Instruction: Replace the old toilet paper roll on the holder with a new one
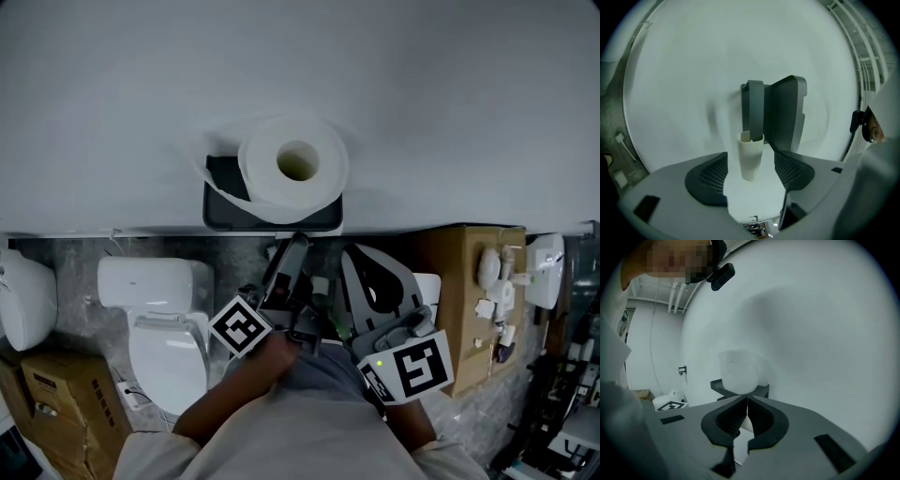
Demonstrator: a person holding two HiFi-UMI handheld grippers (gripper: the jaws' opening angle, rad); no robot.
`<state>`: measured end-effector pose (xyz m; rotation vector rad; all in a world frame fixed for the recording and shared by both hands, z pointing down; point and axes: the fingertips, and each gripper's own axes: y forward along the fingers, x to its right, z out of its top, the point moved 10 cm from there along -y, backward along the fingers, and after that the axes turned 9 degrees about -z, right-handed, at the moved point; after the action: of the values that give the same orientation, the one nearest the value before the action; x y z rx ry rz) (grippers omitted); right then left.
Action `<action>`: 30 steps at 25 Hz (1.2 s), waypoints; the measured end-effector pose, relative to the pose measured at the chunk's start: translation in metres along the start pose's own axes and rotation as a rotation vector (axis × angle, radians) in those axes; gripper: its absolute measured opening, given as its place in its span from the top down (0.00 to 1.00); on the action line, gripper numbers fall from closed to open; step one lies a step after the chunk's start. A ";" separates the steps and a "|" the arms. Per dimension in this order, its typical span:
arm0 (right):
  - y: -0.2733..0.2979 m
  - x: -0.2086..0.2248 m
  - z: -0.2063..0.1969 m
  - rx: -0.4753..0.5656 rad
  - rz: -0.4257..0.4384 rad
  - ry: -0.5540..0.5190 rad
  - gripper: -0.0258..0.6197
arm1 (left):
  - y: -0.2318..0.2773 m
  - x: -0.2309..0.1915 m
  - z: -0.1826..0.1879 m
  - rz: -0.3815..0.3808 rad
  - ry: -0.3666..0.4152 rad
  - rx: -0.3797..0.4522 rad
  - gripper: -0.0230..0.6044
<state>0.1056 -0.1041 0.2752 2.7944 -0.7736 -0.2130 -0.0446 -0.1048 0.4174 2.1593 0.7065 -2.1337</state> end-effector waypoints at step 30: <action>0.017 0.038 -0.007 -0.045 0.033 0.011 0.93 | 0.033 -0.014 -0.003 -0.069 -0.024 0.054 0.62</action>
<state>0.1308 -0.1363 0.2831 2.7361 -0.8011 -0.2061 -0.0307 -0.1373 0.4217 2.1629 0.7406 -2.2332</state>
